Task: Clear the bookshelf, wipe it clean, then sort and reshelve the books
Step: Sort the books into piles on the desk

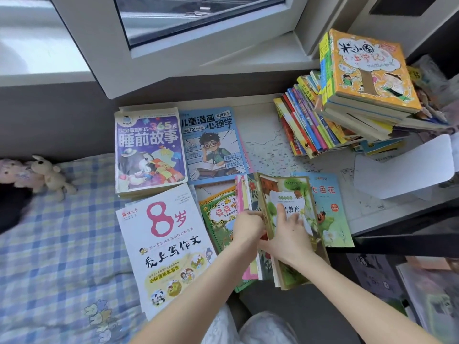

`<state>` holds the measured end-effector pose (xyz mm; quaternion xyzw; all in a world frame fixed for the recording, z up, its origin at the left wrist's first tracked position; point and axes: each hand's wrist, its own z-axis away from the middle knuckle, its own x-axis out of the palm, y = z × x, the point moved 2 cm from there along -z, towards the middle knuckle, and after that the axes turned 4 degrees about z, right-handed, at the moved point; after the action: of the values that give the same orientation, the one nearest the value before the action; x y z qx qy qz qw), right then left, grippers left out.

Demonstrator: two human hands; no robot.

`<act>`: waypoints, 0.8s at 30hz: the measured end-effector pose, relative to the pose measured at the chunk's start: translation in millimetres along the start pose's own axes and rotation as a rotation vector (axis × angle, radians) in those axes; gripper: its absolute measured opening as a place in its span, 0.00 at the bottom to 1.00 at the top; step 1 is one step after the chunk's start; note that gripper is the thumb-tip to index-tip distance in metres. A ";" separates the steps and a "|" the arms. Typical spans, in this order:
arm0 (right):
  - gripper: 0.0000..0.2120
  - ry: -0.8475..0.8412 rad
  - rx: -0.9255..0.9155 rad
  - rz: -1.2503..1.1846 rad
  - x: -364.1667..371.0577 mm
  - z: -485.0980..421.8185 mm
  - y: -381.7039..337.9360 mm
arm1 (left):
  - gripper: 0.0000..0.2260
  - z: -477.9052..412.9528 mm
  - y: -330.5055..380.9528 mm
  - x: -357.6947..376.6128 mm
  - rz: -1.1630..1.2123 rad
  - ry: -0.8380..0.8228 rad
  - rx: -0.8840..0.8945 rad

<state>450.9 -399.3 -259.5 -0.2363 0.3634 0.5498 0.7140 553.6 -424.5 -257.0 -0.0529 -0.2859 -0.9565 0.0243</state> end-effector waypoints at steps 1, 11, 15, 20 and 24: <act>0.51 0.006 0.016 0.022 1.3 -1.3 -2.5 | 0.19 0.0 2.1 -2.1 -0.016 -0.005 0.007; 0.42 -0.051 -0.018 -0.051 -8.9 -6.0 2.0 | 0.20 -14.8 -12.0 -39.2 -0.218 0.065 0.037; 0.45 -0.016 -0.014 -0.011 -2.4 -2.1 -3.4 | 0.17 -23.9 -14.7 -40.7 -0.051 -0.003 -0.094; 0.53 -0.026 0.000 0.053 1.4 0.3 -10.5 | 0.16 -21.1 -6.6 -42.2 0.061 0.010 -0.144; 0.52 -0.035 -0.002 -0.021 -1.4 0.5 -2.8 | 0.15 -17.8 -1.8 -41.4 0.072 -0.024 -0.163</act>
<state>453.4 -400.6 -258.2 -0.2310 0.3477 0.5468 0.7258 593.0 -432.1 -277.6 -0.0763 -0.2051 -0.9744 0.0509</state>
